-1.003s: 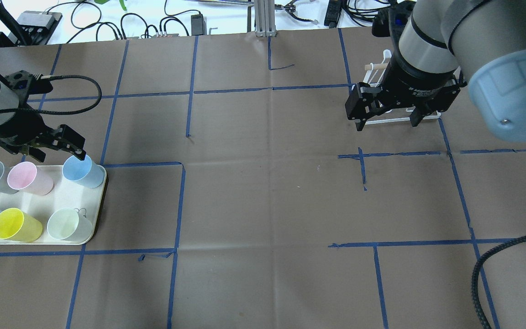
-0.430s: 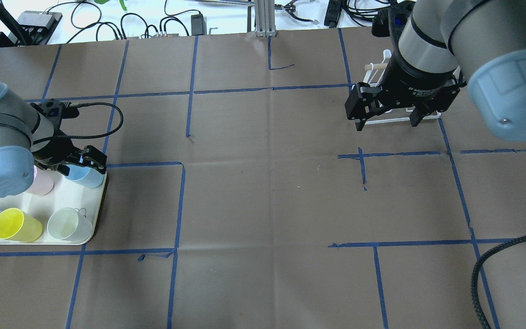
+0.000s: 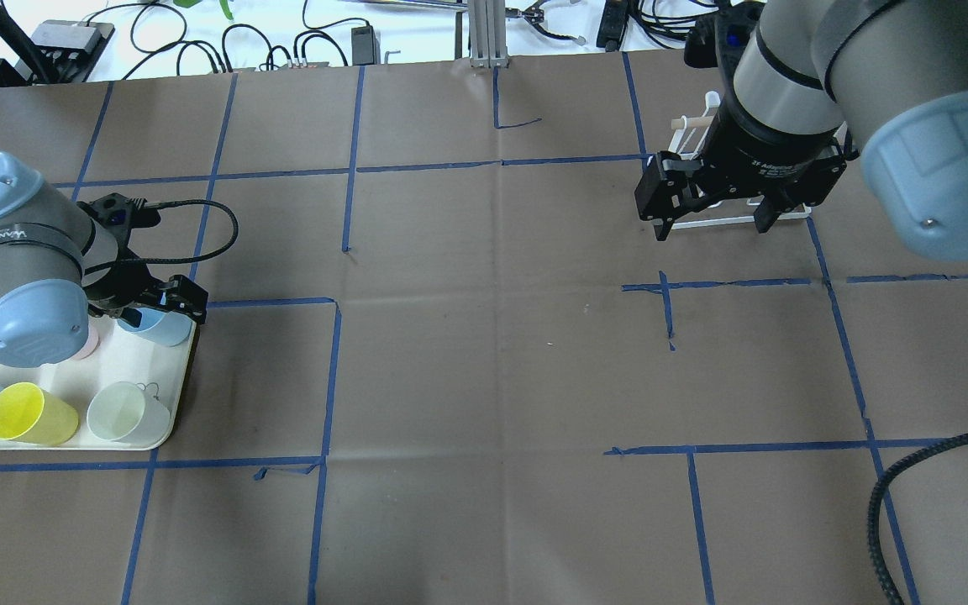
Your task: Transfer IKEA cup to right arm and place on rack
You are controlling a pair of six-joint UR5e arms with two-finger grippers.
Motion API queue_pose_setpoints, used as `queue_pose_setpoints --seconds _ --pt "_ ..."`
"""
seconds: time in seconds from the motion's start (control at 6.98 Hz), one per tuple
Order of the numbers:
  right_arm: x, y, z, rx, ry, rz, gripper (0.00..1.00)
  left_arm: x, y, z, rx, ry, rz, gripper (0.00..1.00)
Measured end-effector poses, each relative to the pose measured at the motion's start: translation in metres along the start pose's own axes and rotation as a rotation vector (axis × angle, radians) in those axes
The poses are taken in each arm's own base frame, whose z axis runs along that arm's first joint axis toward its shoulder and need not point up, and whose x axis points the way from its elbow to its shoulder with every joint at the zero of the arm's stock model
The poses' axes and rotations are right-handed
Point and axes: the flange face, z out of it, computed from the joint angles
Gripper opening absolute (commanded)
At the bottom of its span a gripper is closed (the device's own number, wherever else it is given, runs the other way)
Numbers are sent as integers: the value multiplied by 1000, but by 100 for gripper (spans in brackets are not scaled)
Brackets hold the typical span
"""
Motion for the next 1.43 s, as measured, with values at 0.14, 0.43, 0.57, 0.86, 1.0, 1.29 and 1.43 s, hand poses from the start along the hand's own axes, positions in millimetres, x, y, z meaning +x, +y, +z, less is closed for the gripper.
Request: queue_pose_setpoints --seconds 0.14,0.43,0.57,0.86,1.0,1.29,1.43 --pt "0 0 0 -1 0 0 100 -1 -2 2 3 -4 2 99" --pt "0 0 1 -4 -1 0 100 -3 -6 1 8 -8 10 30" --pt "0 0 1 -2 -1 1 100 -3 -6 1 5 -8 13 1" --pt "0 0 0 0 -1 1 100 -6 -5 2 -3 -7 9 0" --pt "0 0 0 0 -1 1 100 -14 -3 1 -3 -6 -4 0" --pt "0 0 0 -1 -1 1 100 -25 -1 -7 10 -4 -17 0" --pt "0 0 0 1 -3 2 100 -25 -4 -21 22 -8 -14 0"
